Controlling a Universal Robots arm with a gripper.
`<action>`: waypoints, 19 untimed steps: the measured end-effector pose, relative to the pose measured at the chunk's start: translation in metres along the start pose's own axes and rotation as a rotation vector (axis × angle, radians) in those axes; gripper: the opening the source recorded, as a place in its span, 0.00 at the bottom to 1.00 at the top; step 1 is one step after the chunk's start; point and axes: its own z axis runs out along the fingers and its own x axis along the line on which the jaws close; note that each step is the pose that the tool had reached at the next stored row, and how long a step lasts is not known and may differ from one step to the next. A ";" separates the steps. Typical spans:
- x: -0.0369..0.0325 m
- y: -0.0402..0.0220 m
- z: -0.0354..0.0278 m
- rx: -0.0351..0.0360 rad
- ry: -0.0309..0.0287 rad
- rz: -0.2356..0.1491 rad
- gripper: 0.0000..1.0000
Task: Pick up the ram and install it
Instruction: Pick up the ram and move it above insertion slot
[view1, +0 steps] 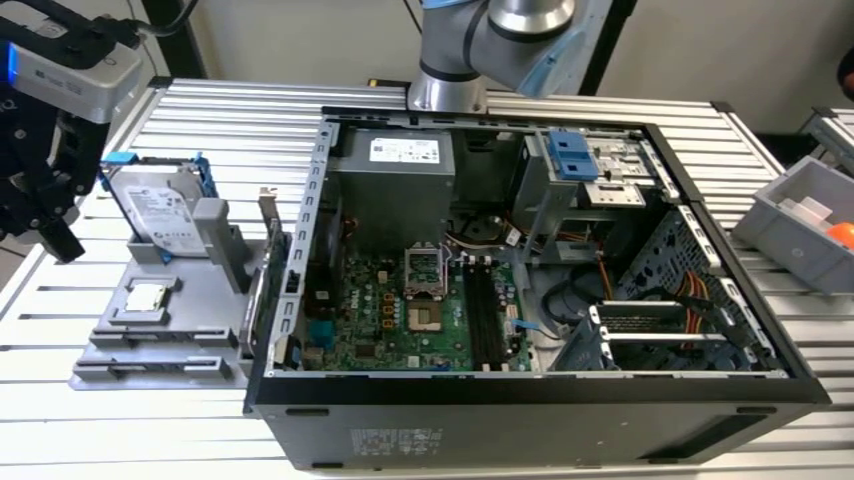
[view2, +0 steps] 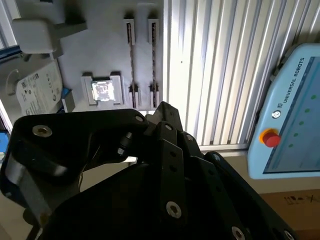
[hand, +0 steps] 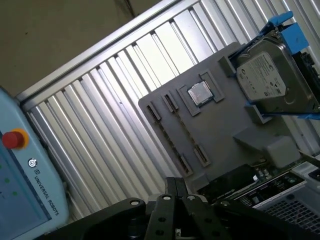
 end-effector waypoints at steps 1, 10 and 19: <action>-0.0004 0.0004 -0.0002 0.0005 0.0010 -0.002 0.00; -0.0005 0.0004 -0.0001 0.0017 0.0010 -0.017 0.00; -0.0005 0.0004 -0.0001 0.0021 0.0008 -0.024 0.00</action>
